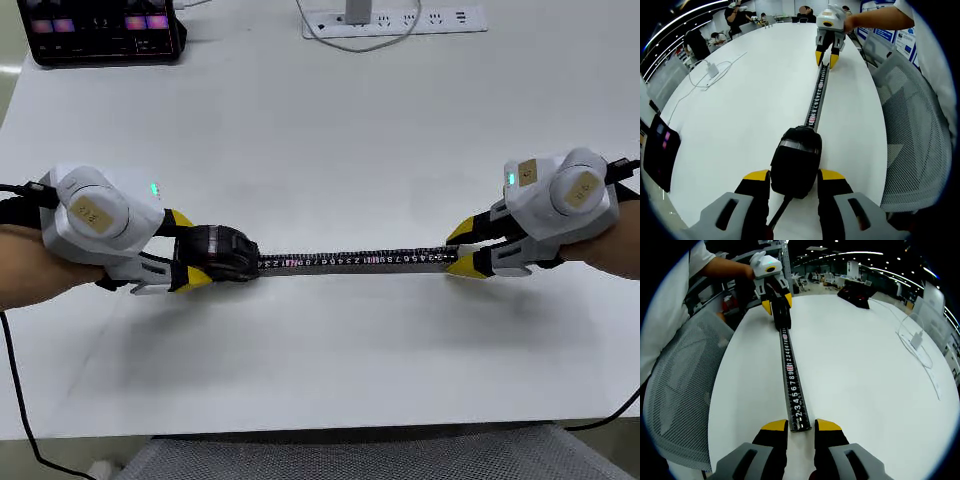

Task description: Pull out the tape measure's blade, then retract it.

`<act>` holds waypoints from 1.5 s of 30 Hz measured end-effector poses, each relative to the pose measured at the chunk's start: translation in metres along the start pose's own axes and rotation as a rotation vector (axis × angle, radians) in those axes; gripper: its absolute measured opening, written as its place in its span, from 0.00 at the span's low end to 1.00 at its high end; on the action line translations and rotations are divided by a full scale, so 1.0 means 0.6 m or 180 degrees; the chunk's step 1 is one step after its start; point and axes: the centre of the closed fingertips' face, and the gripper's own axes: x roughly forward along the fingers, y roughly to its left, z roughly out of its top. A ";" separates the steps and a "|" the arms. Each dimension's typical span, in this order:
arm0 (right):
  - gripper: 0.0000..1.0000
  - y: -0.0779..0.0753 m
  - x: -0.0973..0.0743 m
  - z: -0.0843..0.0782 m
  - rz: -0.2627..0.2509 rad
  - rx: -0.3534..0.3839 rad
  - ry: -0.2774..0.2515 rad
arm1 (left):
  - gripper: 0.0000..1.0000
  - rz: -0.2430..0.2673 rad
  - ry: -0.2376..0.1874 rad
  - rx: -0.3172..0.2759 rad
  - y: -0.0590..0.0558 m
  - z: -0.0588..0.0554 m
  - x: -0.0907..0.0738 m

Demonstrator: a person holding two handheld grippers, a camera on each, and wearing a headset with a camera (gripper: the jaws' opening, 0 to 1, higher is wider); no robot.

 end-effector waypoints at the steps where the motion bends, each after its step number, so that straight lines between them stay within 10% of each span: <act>1: 0.18 -0.001 -0.001 0.001 -0.0007 0.0007 -0.0011 | 0.33 0.0000 -0.0006 -0.0004 0.000 0.001 -0.001; 32: 0.40 0.016 -0.021 0.014 -0.0298 0.0355 -0.0203 | 0.51 0.0249 -0.0315 -0.0481 -0.007 0.008 -0.032; 45: 0.55 0.026 -0.029 0.023 -0.0488 0.0491 -0.0388 | 0.61 0.0616 -0.0642 -0.0725 0.001 0.023 -0.059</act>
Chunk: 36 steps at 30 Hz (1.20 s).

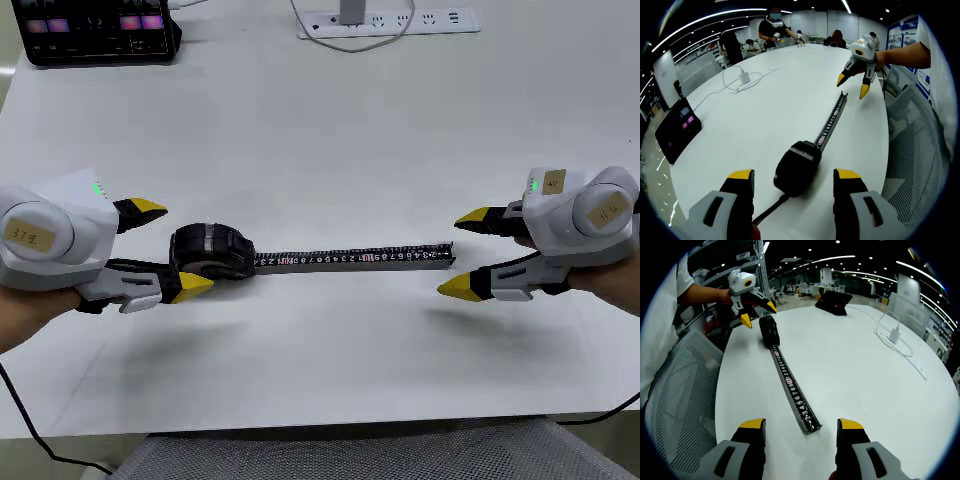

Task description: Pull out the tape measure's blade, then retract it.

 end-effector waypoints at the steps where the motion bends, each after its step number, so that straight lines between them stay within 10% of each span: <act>1: 0.57 0.001 -0.001 0.001 -0.0011 0.0017 -0.0011 | 0.61 -0.0002 -0.0009 -0.0016 -0.001 0.000 -0.002; 36: 0.99 0.030 -0.058 0.010 -0.0453 0.0539 -0.0381 | 0.93 0.0339 -0.0403 -0.0640 -0.030 -0.026 -0.049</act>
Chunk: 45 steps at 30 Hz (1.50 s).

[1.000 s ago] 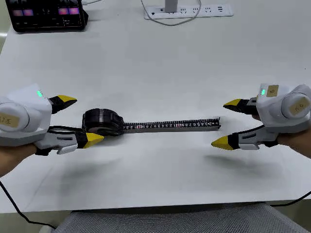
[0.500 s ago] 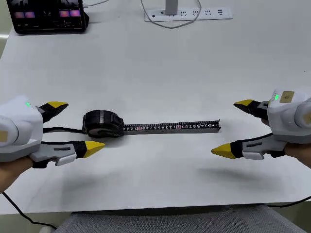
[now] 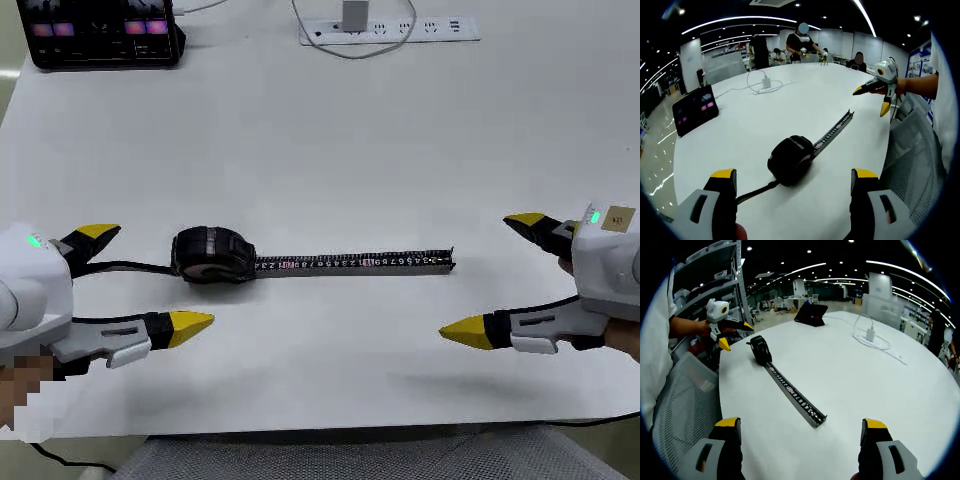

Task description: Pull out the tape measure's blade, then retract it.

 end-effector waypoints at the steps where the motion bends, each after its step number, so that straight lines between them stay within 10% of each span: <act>1: 0.99 0.002 0.000 -0.001 0.0002 -0.0006 0.0007 | 0.93 0.0004 0.0002 -0.0004 -0.001 -0.002 -0.001; 45: 0.99 0.043 -0.026 -0.040 -0.0275 -0.0025 -0.0161 | 0.96 0.0090 -0.0153 -0.0284 -0.060 -0.042 -0.044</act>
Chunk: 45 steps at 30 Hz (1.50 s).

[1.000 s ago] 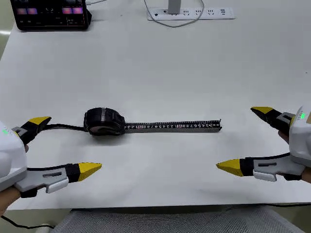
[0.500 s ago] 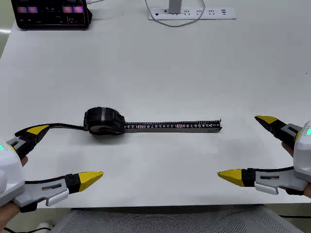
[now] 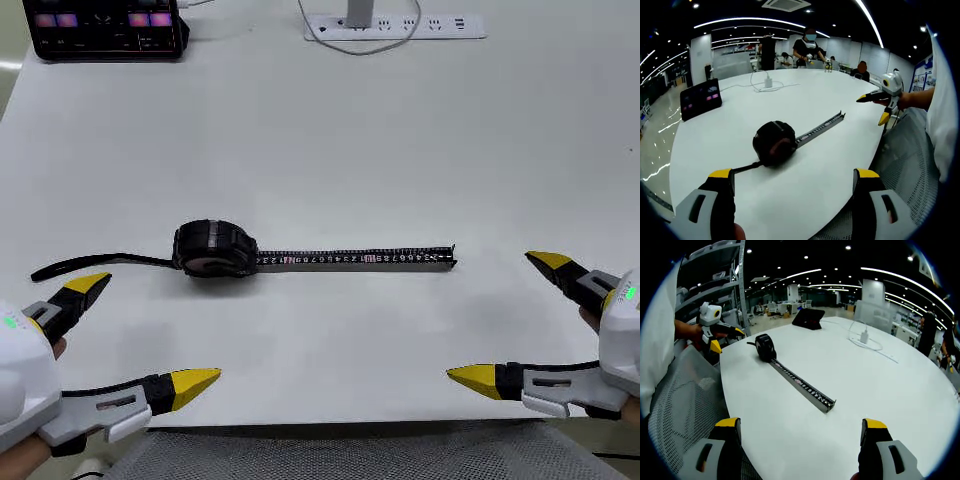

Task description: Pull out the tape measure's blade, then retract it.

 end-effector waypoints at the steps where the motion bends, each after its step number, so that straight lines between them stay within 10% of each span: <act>1: 0.99 0.000 0.000 -0.001 0.0003 0.0000 0.0007 | 0.96 0.0008 0.0007 0.0007 0.001 -0.002 0.000; 45: 0.99 0.009 -0.005 0.000 0.0034 -0.0015 0.0051 | 0.95 -0.0020 -0.0020 -0.0017 -0.007 0.005 0.004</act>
